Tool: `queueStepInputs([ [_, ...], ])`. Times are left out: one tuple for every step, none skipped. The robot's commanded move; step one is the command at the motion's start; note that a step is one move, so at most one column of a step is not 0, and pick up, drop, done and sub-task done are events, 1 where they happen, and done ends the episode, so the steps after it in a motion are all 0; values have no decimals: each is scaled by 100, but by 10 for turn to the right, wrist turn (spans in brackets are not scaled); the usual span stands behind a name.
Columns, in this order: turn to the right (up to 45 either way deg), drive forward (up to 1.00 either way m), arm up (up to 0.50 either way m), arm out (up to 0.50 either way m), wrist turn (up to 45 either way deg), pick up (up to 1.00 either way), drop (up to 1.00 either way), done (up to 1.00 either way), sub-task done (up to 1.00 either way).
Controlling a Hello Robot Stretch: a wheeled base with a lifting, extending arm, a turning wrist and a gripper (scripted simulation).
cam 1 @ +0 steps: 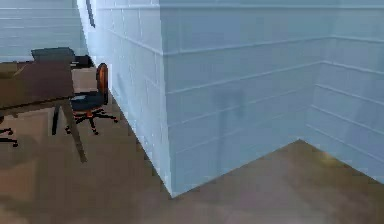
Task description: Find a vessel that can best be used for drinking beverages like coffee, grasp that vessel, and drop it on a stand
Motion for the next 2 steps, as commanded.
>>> queueStepInputs([
  [450, 0, 0, 0, 0, 0, 0, 0, 0],
  [450, 0, 0, 0, 0, 0, 0, 0, 0],
])
